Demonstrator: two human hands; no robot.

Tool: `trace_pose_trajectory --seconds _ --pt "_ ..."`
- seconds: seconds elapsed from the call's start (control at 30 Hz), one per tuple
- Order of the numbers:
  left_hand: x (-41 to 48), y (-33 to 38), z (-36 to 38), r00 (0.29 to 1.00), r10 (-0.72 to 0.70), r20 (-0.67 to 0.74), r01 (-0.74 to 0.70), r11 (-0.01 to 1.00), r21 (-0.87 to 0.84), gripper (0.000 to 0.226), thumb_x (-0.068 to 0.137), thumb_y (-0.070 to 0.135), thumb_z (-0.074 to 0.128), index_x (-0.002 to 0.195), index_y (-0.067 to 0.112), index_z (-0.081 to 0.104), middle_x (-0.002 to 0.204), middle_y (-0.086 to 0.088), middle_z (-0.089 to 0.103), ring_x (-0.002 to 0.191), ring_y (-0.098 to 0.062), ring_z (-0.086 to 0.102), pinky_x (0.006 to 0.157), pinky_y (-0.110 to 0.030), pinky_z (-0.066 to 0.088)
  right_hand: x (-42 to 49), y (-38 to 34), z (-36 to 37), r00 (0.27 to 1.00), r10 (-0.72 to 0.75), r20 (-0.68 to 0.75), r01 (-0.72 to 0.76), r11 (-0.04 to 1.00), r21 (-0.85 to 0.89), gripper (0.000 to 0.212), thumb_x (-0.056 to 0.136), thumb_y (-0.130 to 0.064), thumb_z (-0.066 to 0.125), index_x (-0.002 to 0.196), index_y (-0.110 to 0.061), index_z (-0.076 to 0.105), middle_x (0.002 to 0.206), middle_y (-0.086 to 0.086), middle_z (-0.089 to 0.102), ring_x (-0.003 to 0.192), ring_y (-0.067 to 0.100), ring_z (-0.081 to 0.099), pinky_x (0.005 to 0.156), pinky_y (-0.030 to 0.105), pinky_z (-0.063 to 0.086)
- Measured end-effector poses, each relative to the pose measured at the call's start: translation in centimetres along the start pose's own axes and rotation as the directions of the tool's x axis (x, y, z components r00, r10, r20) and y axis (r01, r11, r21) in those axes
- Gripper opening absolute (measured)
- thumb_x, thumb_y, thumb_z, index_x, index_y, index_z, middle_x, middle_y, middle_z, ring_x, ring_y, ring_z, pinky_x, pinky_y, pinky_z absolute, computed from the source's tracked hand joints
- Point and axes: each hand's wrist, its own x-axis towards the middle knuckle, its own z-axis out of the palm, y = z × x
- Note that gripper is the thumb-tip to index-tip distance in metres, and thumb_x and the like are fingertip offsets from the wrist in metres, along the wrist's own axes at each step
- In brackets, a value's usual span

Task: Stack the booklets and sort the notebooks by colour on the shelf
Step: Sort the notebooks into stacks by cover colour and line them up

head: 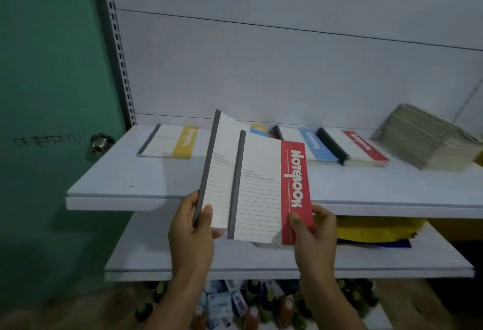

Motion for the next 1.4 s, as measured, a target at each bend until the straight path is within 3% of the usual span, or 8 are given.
trace_pose_trajectory --seconds 0.53,0.87,1.0,1.1,1.2,1.27,1.33,1.4 --pt "-1.6 -0.3 17.0 0.98 -0.035 0.196 0.029 0.999 0.031 0.029 0.097 0.009 0.044 0.097 0.037 0.053 0.096 0.014 0.064 0.079 0.002 0.063 0.059 -0.016 0.05 10.2 -1.1 -16.7 0.964 -0.001 -0.266 0.005 1.0 0.015 0.023 0.091 -0.018 0.063 0.103 -0.028 0.046 0.098 -0.006 0.063 0.087 0.006 0.063 0.062 0.02 0.047" --pt "9.3 -3.8 28.4 0.979 0.124 0.162 -0.157 0.965 0.212 0.038 0.096 0.004 0.04 0.132 0.016 0.044 0.117 0.007 0.055 0.096 -0.005 0.054 0.069 -0.001 0.041 24.0 -4.0 -19.7 0.942 -0.078 -0.326 0.048 0.994 -0.099 0.026 0.09 -0.02 0.065 0.107 -0.027 0.047 0.084 -0.011 0.059 0.073 0.006 0.063 0.061 0.021 0.049" --pt "12.4 -6.5 28.9 0.952 0.219 0.214 -0.303 0.773 0.558 0.054 0.089 -0.004 0.047 0.14 0.007 0.036 0.14 -0.01 0.044 0.127 -0.025 0.041 0.107 -0.034 0.033 28.1 -2.5 -19.5 0.944 -0.037 -0.327 0.016 0.998 -0.068 0.027 0.09 -0.019 0.064 0.111 -0.024 0.046 0.089 -0.008 0.06 0.08 0.008 0.065 0.062 0.021 0.051" --pt "12.9 -8.0 28.6 0.932 0.226 0.282 -0.36 0.521 0.774 0.049 0.085 -0.003 0.052 0.133 0.007 0.047 0.148 -0.018 0.033 0.136 -0.037 0.028 0.112 -0.049 0.021 31.4 -2.9 -18.2 0.967 -0.025 -0.254 0.005 0.997 -0.076 0.03 0.09 -0.018 0.065 0.113 -0.021 0.046 0.09 -0.008 0.062 0.081 0.009 0.065 0.062 0.021 0.051" --pt "12.9 -7.9 29.2 0.875 0.341 0.344 -0.476 0.476 0.739 0.046 0.08 -0.009 0.055 0.124 0.006 0.057 0.144 -0.018 0.04 0.134 -0.039 0.033 0.11 -0.055 0.026 35.5 -3.2 -17.4 0.986 -0.032 -0.163 0.012 0.992 -0.124 0.026 0.09 -0.016 0.065 0.109 -0.019 0.048 0.091 -0.006 0.064 0.079 0.008 0.067 0.061 0.021 0.052" --pt "12.4 -7.5 30.2 0.749 0.422 0.511 -0.659 0.4 0.637 0.034 0.086 0.0 0.055 0.118 0.007 0.062 0.137 -0.014 0.051 0.129 -0.034 0.044 0.106 -0.052 0.035 38.3 -3.1 -16.8 0.993 -0.049 -0.108 0.026 0.978 -0.207 0.022 0.089 -0.016 0.065 0.102 -0.021 0.049 0.091 -0.006 0.065 0.076 0.007 0.067 0.056 0.019 0.05" --pt "11.4 -7.5 31.3 0.651 0.331 0.684 -0.759 0.295 0.58 0.032 0.093 0.024 0.047 0.117 0.013 0.065 0.132 -0.005 0.058 0.126 -0.026 0.05 0.106 -0.043 0.038 40.6 -2.6 -16.3 0.996 -0.075 -0.052 0.053 0.939 -0.339 0.021 0.088 -0.019 0.065 0.103 -0.02 0.051 0.097 -0.002 0.065 0.081 0.011 0.067 0.059 0.023 0.052" --pt "10.8 -8.0 32.5 0.703 0.179 0.688 -0.708 0.273 0.652 0.04 0.096 0.039 0.039 0.123 0.021 0.062 0.136 0.001 0.054 0.13 -0.019 0.046 0.11 -0.039 0.03 42.0 -1.8 -16.2 0.995 -0.091 0.032 0.094 0.84 -0.534 0.028 0.09 -0.026 0.064 0.113 -0.014 0.053 0.109 0.003 0.064 0.093 0.02 0.065 0.072 0.037 0.056"
